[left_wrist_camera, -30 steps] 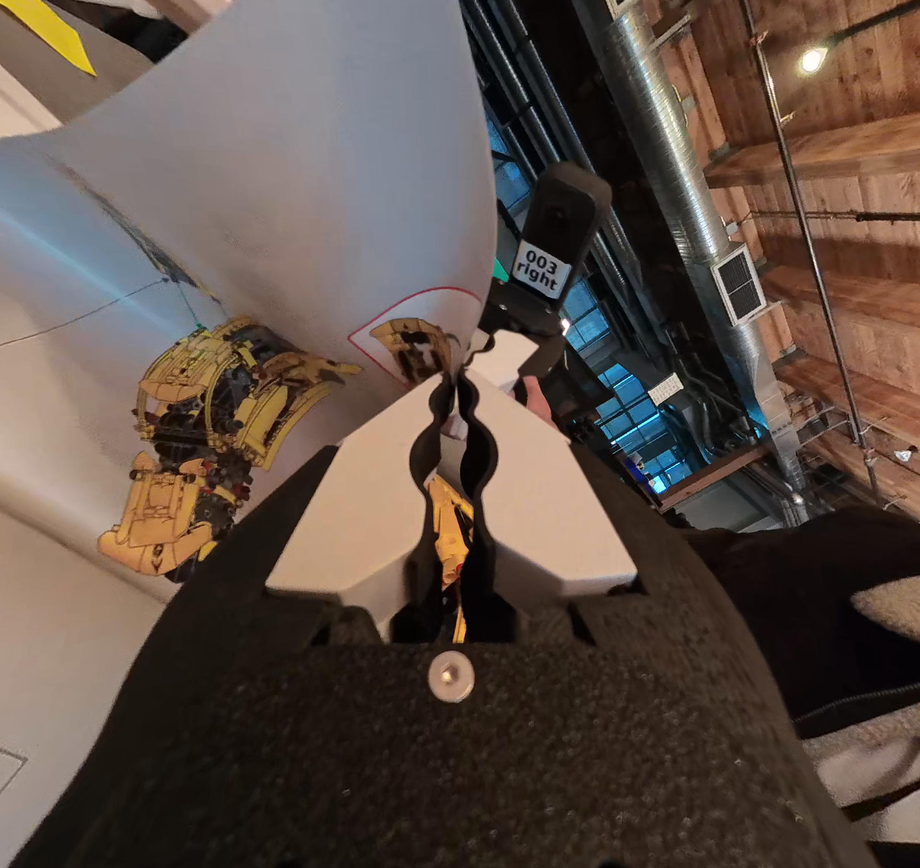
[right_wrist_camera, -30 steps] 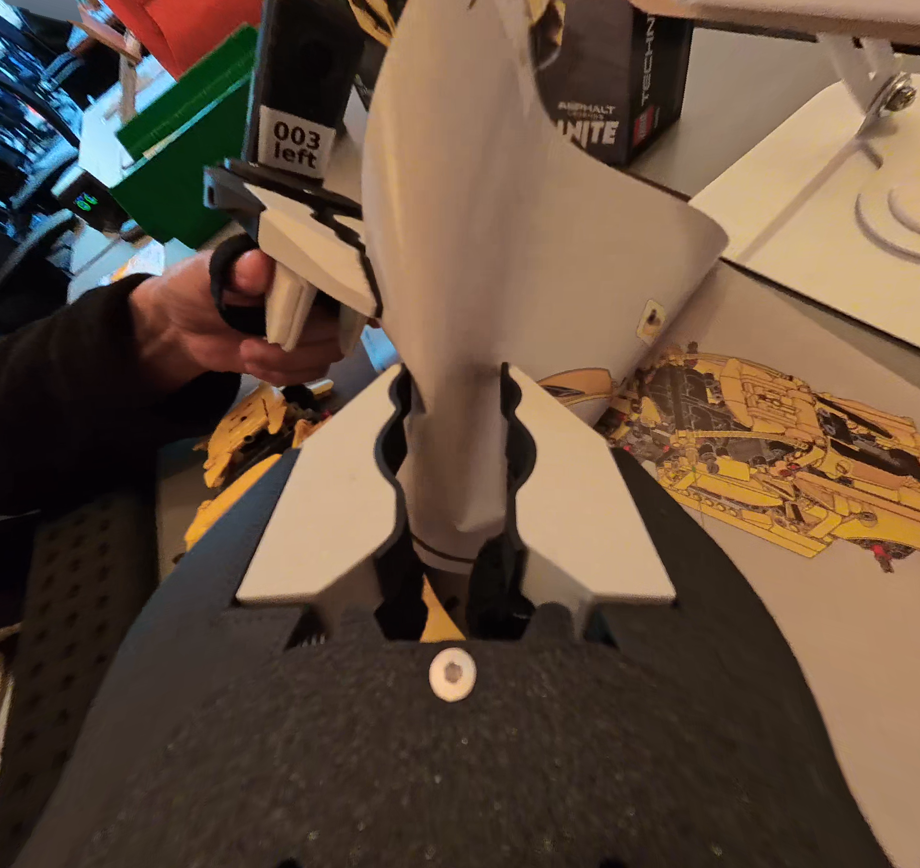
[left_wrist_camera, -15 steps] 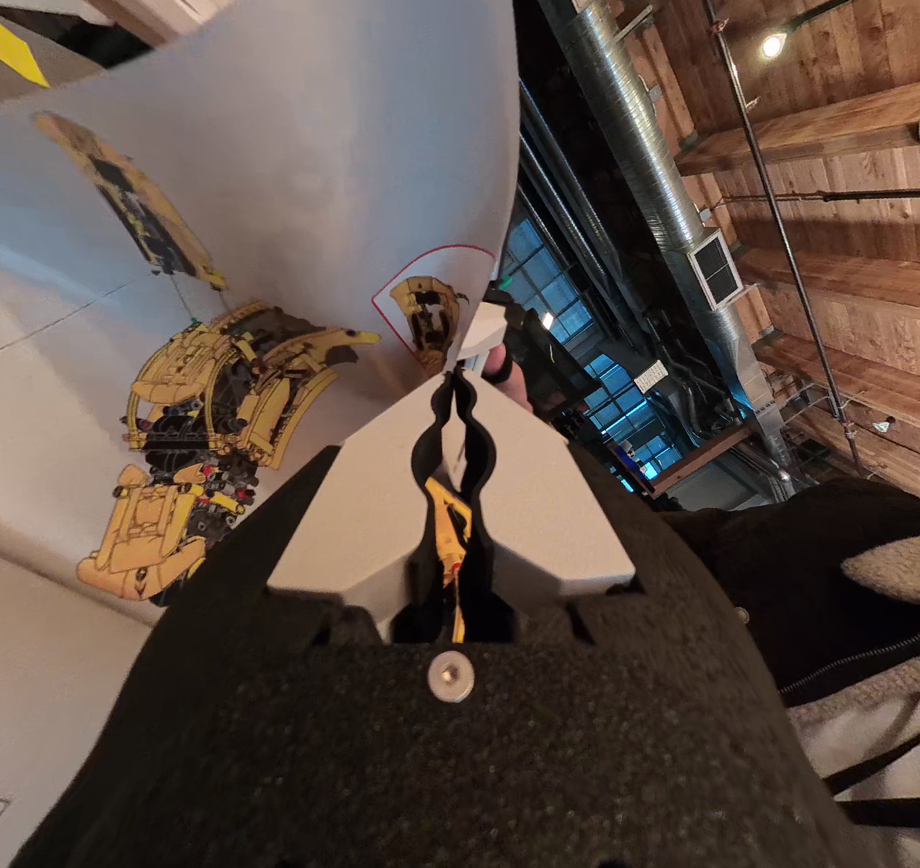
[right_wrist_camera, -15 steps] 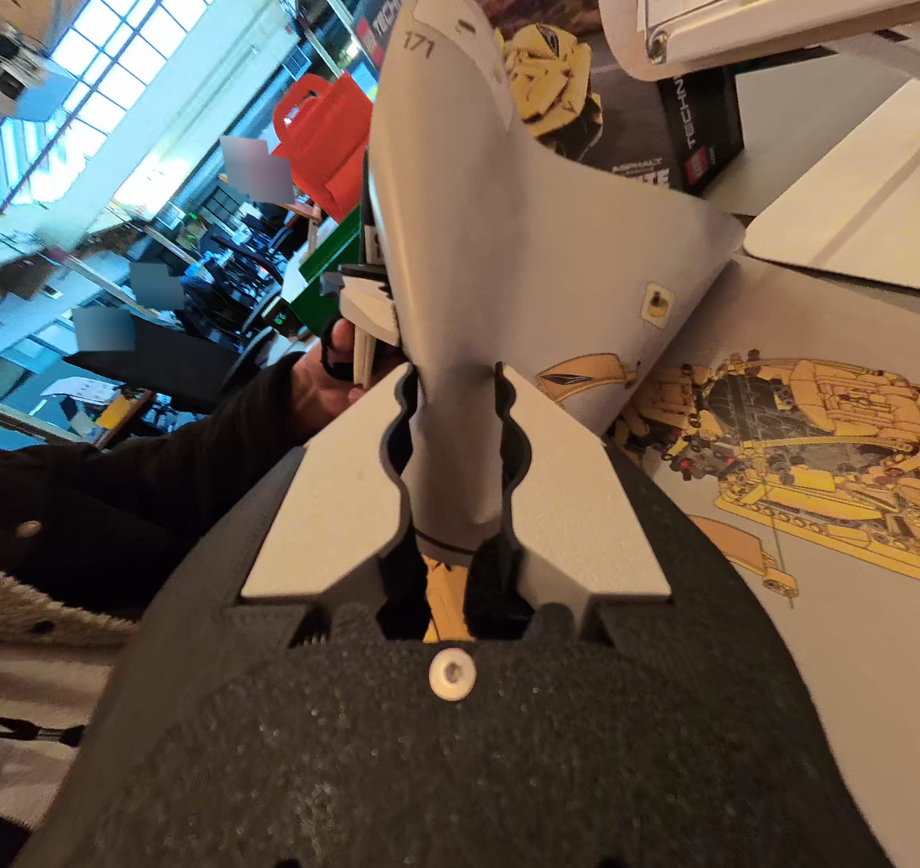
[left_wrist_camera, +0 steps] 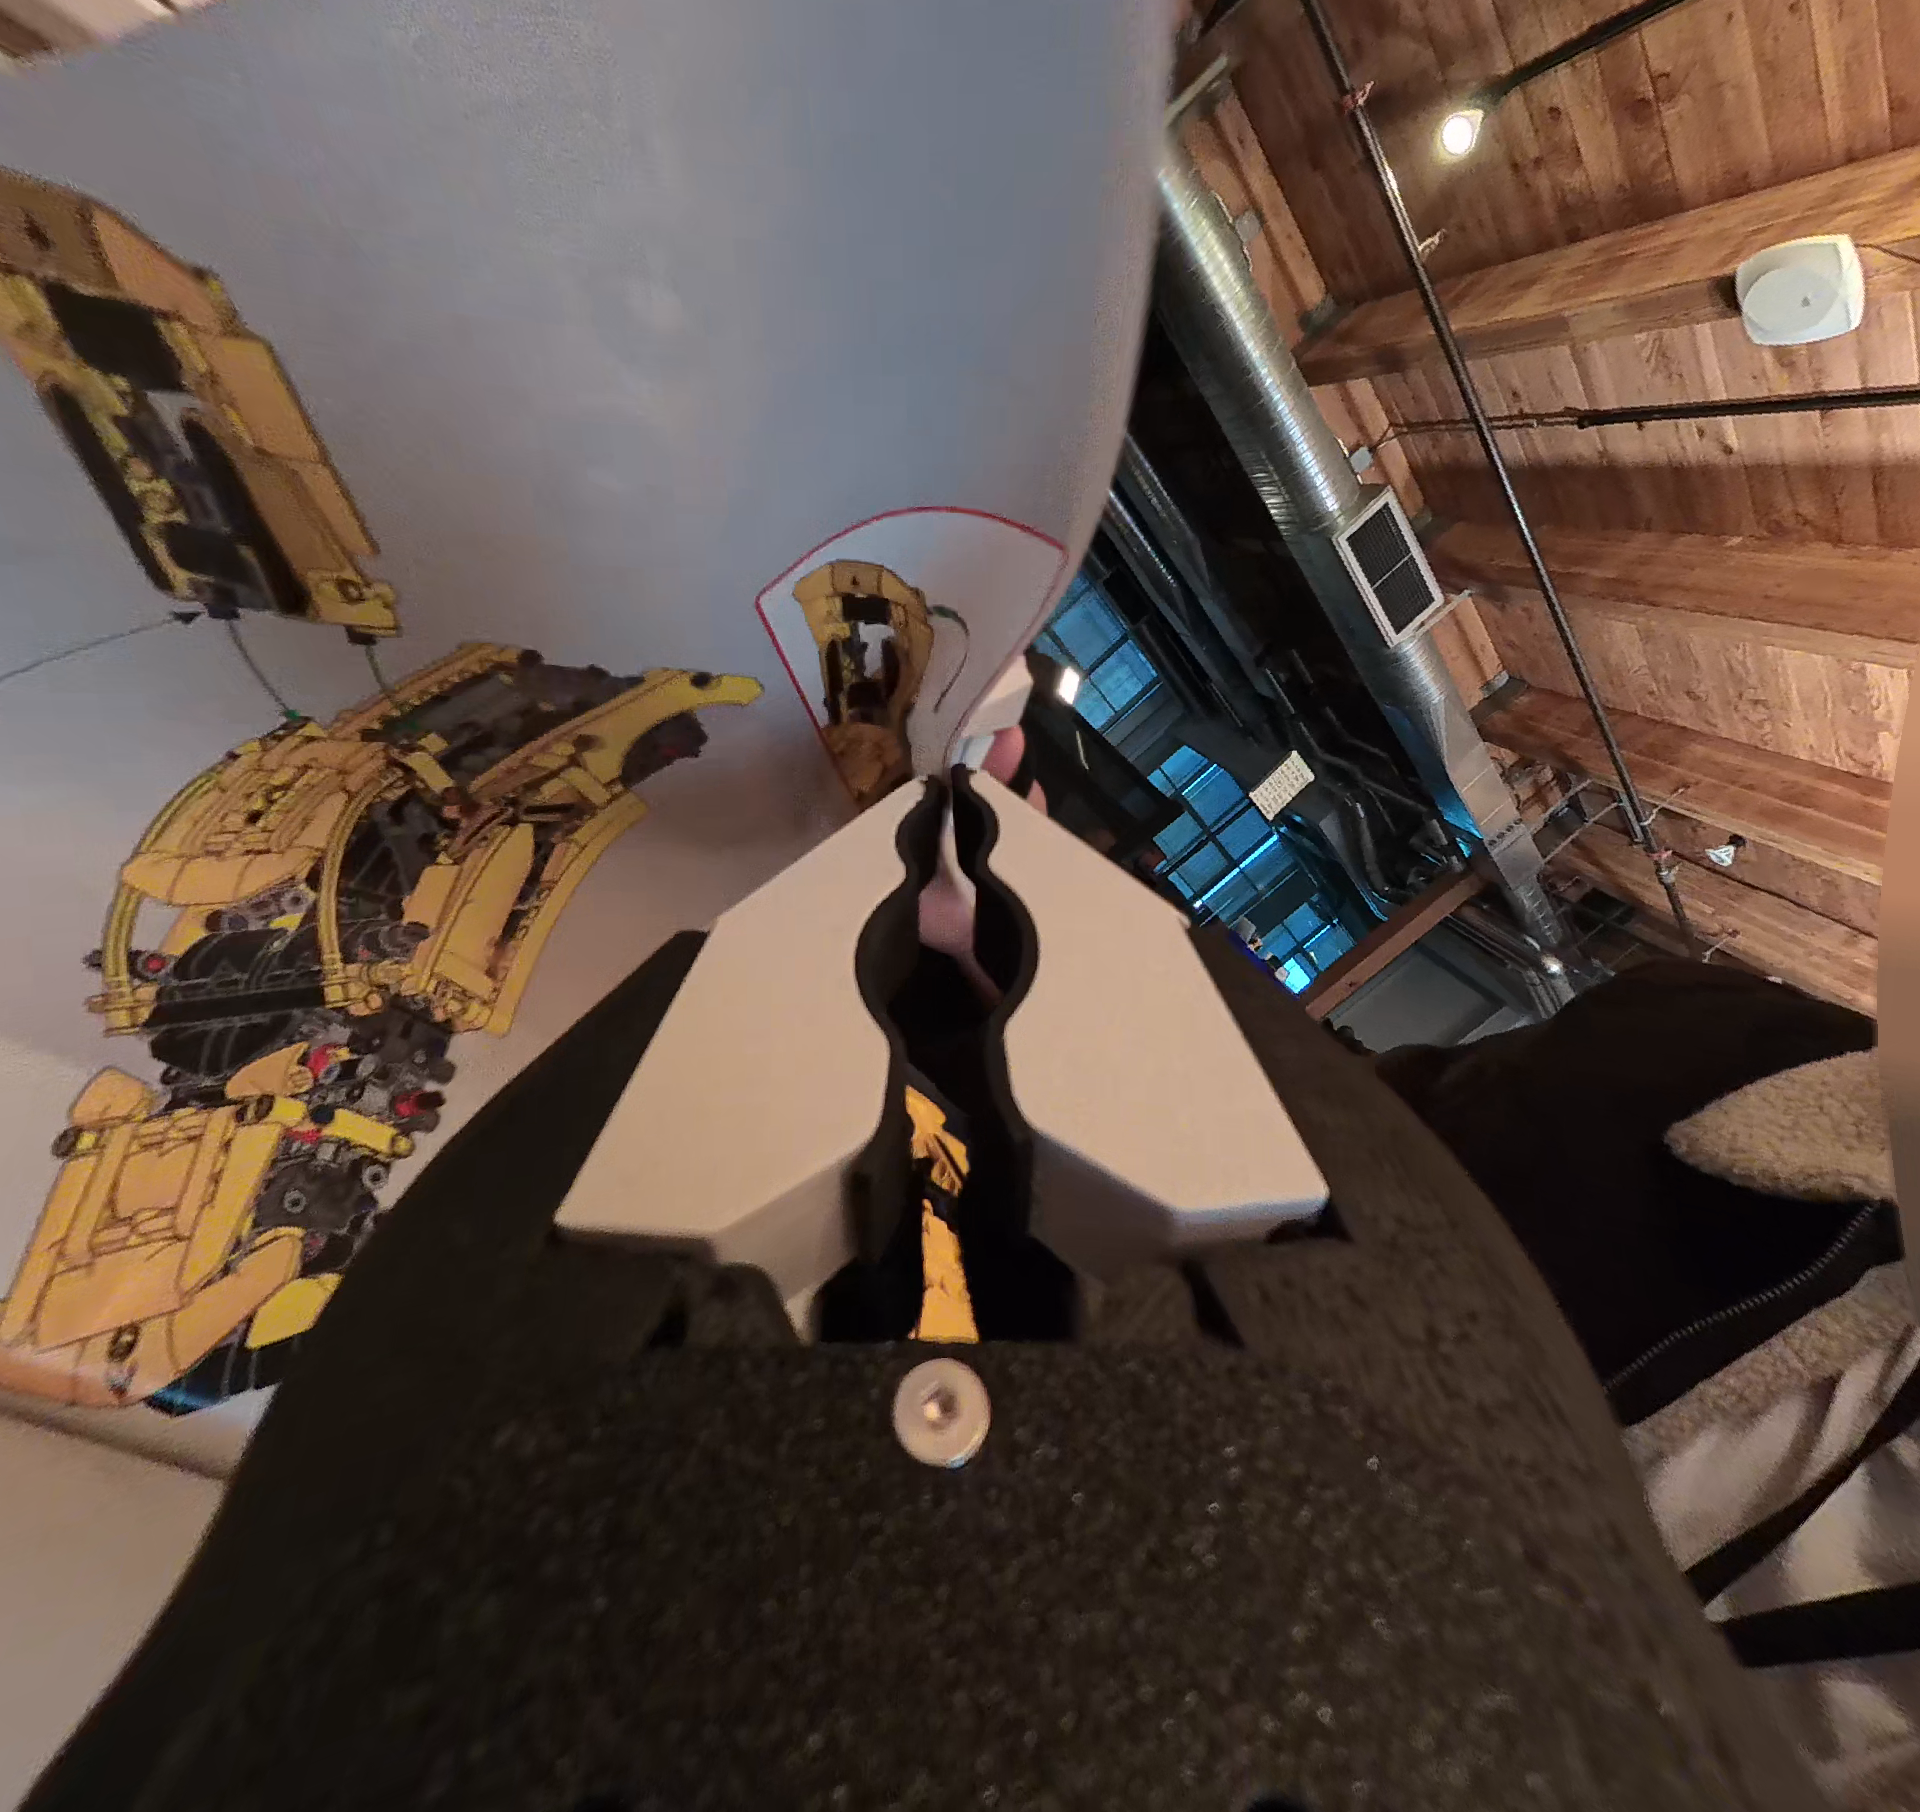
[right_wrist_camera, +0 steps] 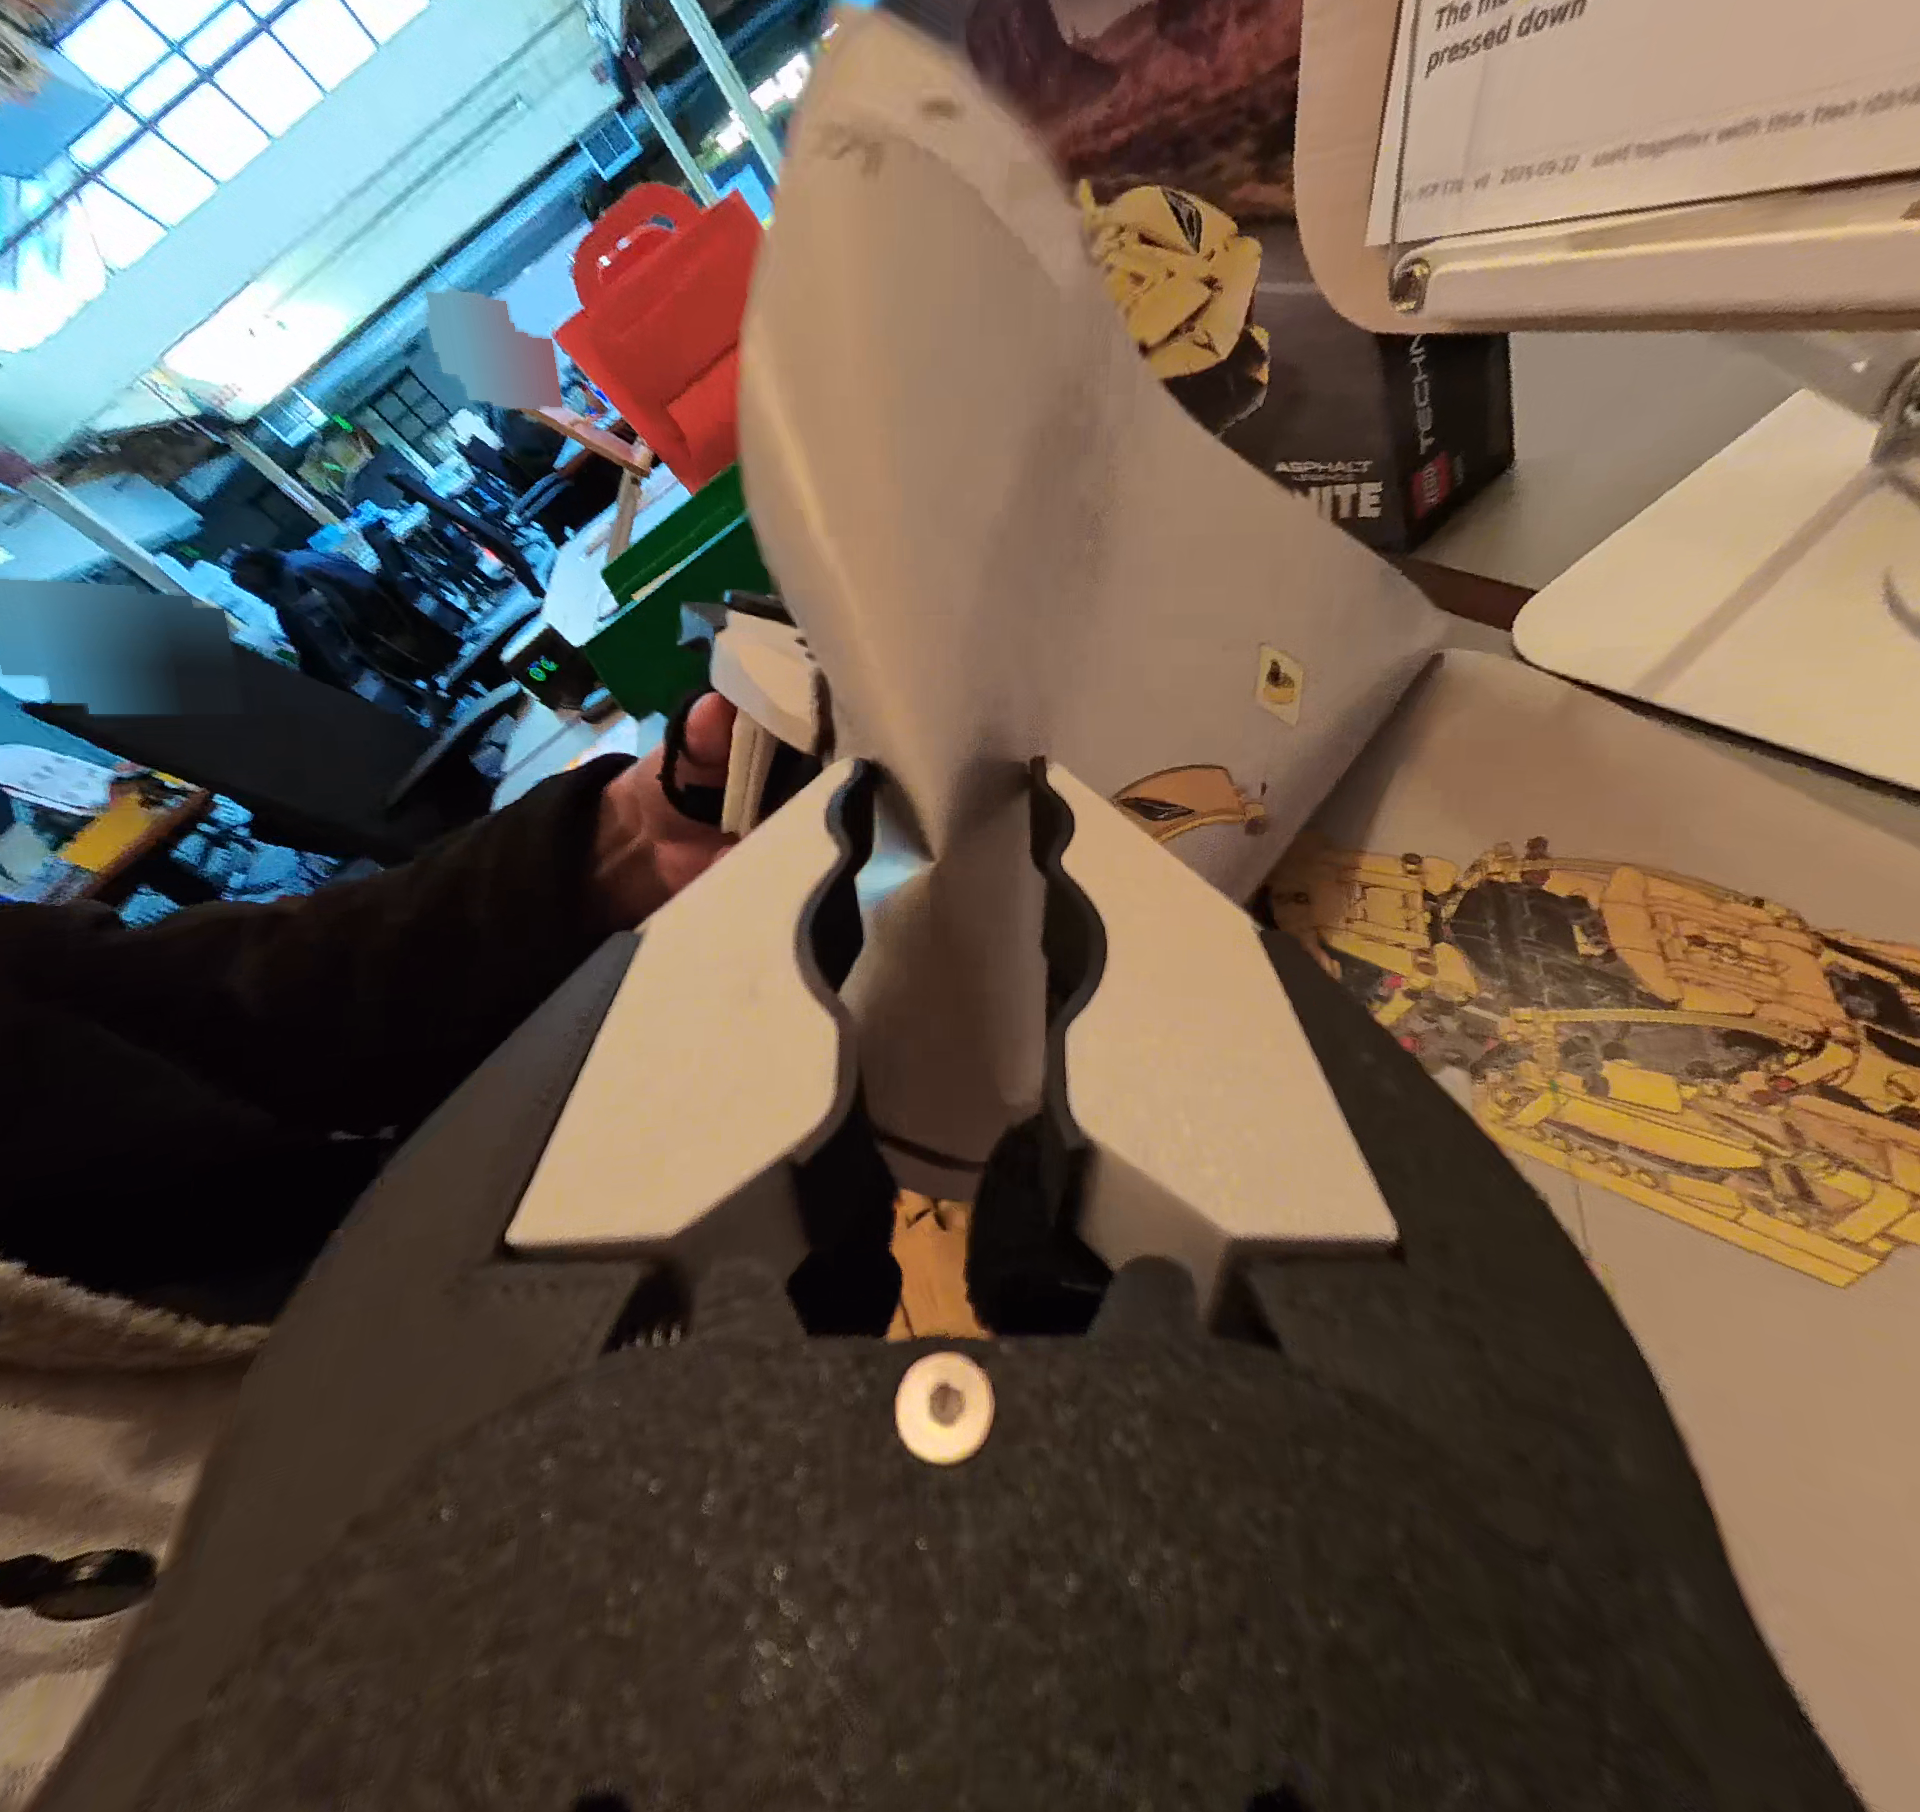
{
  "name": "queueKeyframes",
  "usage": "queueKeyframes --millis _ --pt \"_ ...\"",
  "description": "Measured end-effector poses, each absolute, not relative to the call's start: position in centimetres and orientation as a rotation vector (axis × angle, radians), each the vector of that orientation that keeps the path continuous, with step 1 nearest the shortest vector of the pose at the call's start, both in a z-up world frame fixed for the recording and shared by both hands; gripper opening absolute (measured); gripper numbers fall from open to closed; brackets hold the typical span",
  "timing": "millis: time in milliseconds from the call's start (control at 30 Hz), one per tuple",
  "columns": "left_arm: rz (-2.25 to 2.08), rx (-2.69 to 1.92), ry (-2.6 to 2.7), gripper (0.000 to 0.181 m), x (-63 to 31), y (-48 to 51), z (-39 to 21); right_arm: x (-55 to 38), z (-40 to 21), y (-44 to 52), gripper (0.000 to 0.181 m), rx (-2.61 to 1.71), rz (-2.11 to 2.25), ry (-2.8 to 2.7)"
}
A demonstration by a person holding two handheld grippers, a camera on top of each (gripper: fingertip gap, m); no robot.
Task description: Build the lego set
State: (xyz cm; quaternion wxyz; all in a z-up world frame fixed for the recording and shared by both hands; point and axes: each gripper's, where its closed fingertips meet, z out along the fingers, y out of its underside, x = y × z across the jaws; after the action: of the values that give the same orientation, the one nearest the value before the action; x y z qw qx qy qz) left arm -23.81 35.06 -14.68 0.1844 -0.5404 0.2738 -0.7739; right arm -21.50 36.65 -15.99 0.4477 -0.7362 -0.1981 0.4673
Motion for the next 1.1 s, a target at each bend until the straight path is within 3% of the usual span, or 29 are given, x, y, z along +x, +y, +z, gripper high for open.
queueKeyframes --millis 967,1033,1100 --pt "-2.170 -1.486 0.752 0.000 -24.8 35.7 -14.1 -19.1 -15.3 36.8 0.022 -1.750 1.318 -0.344" --pt "-2.153 -1.503 0.733 0.000 -25.1 36.2 -14.3 -17.4 -15.8 37.4 0.028 -1.787 1.209 -0.303" --pt "-2.118 -1.557 0.723 0.000 -25.6 36.8 -14.9 -14.7 -15.8 38.3 0.048 -1.813 1.002 -0.246"
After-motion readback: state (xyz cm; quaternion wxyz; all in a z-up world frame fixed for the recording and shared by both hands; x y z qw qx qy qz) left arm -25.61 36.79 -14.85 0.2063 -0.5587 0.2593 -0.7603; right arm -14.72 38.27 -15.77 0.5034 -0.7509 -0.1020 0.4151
